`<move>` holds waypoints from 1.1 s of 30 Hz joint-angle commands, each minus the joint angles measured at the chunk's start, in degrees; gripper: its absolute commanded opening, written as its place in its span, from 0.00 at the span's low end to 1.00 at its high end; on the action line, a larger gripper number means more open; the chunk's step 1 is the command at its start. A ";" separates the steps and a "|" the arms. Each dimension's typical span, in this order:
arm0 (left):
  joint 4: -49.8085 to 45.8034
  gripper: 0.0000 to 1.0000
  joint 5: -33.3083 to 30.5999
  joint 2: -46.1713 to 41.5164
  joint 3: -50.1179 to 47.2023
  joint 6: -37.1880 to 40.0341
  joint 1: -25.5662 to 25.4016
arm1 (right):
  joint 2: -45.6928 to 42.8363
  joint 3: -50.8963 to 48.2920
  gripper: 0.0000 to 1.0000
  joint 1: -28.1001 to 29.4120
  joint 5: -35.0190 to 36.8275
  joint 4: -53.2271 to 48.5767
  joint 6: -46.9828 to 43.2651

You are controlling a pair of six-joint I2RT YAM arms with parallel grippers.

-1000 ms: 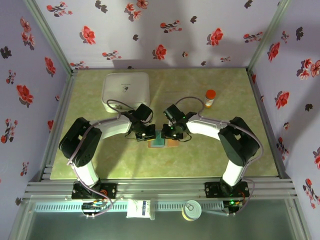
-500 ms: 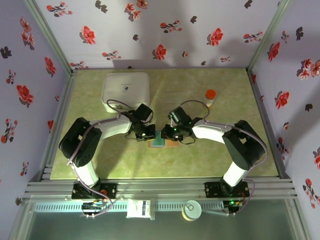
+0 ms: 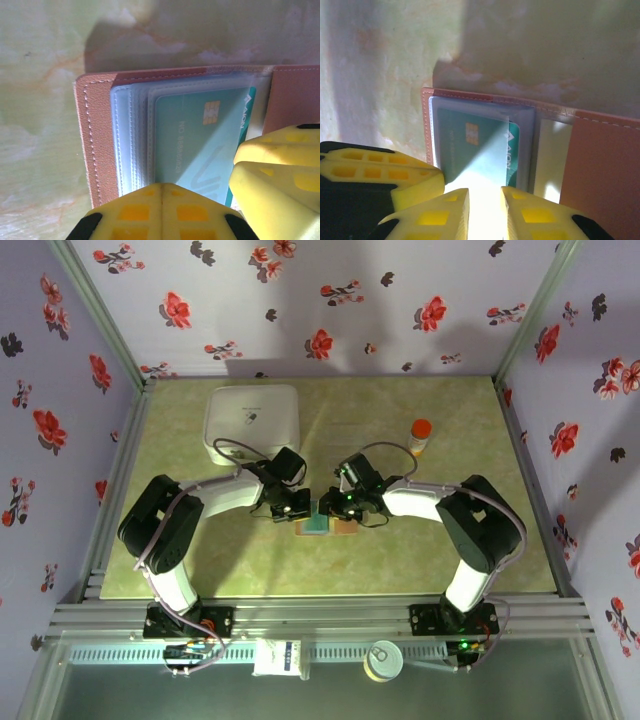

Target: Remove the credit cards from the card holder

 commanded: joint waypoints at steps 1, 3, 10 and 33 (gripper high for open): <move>-3.25 0.00 -1.57 -0.31 1.18 0.51 -0.27 | 0.90 -0.80 0.26 -0.35 0.36 -0.78 0.74; -3.28 0.00 -1.64 -0.23 1.09 0.48 -0.27 | 0.95 -0.72 0.27 -0.44 0.66 -1.23 0.60; -3.23 0.00 -1.63 -0.64 1.05 0.39 -0.27 | 0.57 -0.28 0.27 -0.44 2.18 -3.32 -0.23; -3.41 0.00 -1.51 -1.53 0.87 0.15 -0.27 | -2.80 -0.10 0.26 -0.70 4.96 -5.73 -1.95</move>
